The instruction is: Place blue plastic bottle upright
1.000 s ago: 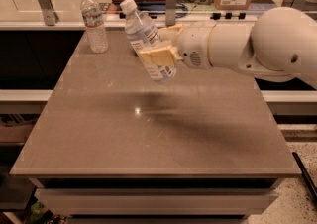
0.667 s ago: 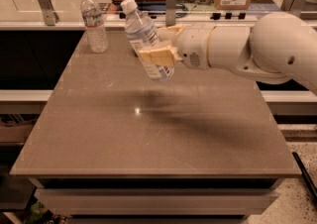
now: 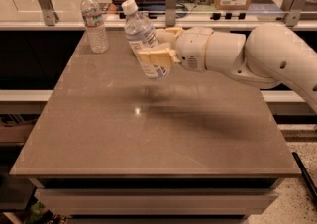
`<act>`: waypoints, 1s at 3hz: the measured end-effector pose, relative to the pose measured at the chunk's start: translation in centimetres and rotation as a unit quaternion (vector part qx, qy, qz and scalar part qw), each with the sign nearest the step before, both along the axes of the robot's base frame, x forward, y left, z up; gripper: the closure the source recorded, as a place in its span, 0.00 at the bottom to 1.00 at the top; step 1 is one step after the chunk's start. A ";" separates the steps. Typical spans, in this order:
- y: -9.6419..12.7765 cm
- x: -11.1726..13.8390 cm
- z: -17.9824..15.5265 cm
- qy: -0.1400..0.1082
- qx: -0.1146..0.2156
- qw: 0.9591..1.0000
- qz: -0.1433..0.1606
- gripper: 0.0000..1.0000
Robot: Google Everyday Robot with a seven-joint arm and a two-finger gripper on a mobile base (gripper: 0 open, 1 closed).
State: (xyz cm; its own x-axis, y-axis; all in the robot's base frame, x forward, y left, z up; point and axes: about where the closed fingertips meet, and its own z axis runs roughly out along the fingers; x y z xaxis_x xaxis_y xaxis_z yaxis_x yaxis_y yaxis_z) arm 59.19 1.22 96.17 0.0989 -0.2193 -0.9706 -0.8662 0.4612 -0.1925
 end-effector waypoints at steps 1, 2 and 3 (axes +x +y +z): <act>-0.1 0.6 -1.3 0.000 0.015 1.000 0.003 1.00; -0.2 1.0 -2.6 0.005 0.029 1.000 0.006 1.00; -0.3 1.2 -3.6 0.016 0.041 0.999 0.003 1.00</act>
Offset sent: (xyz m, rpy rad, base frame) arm 0.0170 -0.0083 -0.0418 0.0925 0.0226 0.0088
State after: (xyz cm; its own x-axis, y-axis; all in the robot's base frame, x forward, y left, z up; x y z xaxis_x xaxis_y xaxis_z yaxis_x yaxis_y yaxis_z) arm 60.40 0.96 92.52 0.0687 -0.1392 -0.9879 -0.8741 0.4689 -0.1269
